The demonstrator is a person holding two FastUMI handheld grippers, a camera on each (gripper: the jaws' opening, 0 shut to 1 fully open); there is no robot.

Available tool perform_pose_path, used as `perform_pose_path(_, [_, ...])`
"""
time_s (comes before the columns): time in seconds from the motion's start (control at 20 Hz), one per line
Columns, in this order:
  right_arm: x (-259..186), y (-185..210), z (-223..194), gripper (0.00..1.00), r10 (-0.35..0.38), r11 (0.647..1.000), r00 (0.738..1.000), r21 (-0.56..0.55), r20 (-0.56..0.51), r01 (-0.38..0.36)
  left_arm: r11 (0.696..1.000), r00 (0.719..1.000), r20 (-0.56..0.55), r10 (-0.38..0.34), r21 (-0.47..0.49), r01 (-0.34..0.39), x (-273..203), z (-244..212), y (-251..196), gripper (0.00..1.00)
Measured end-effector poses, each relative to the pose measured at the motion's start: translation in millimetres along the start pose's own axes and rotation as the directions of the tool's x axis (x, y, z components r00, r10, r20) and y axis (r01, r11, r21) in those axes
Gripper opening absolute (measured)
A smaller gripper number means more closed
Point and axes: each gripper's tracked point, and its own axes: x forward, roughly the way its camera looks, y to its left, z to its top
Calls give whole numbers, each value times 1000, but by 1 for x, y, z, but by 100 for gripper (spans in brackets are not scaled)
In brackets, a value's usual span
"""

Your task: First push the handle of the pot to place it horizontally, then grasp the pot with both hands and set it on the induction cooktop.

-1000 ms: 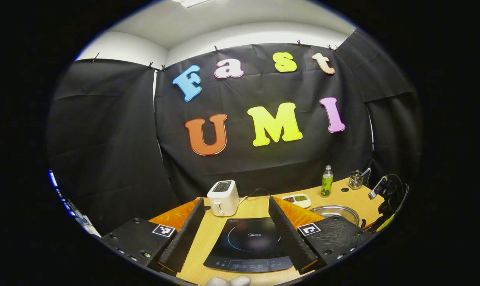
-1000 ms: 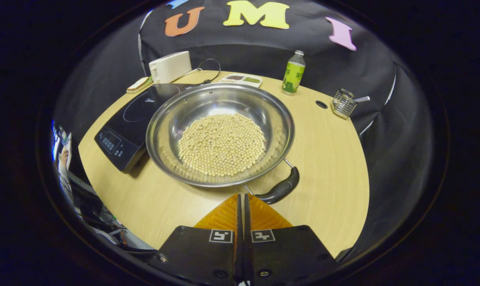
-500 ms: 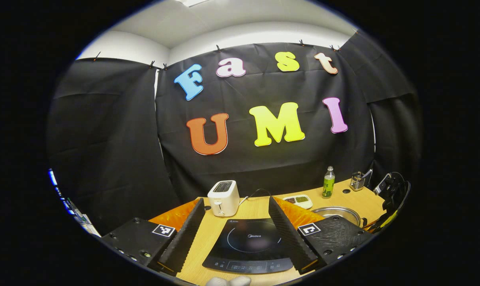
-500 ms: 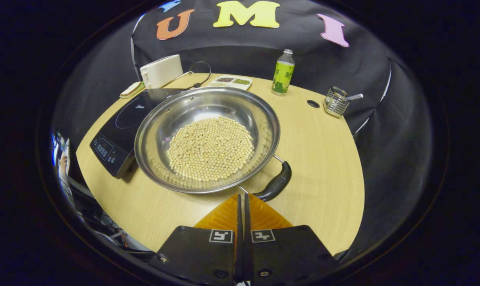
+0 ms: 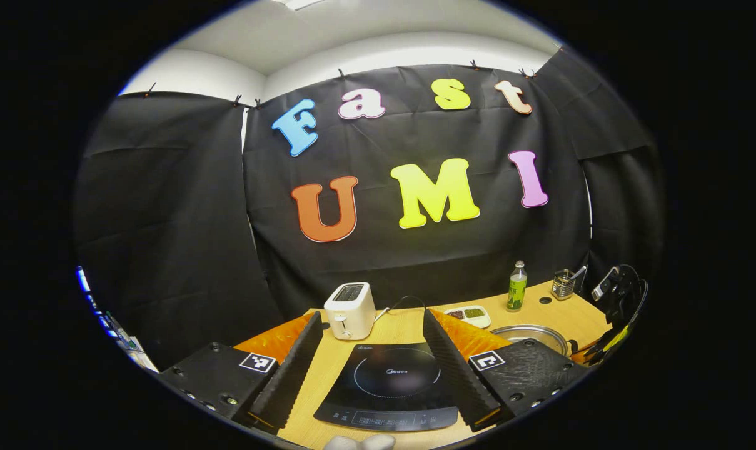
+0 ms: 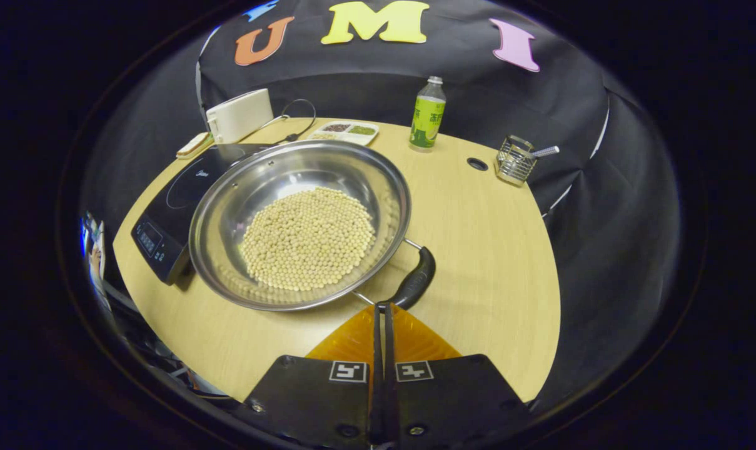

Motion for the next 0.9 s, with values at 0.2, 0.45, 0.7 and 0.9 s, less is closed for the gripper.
perform_pose_path(0.2, [4,-6,5,0,1,1000,1000,-6,3,-1,1000,1000,-1,6,1,-6,4,2,-5,96])
perform_pose_path(0.45, [11,-15,13,1,-2,1000,1000,-18,7,2,1000,1000,-8,19,7,-19,5,1,-8,96])
perform_pose_path(0.7, [17,-23,21,1,-2,1000,1000,-30,8,2,999,999,-21,39,10,-39,7,-1,-9,96])
perform_pose_path(0.9, [23,-29,25,0,3,999,1000,-44,8,-3,999,998,-31,54,10,-53,11,-3,-12,96])
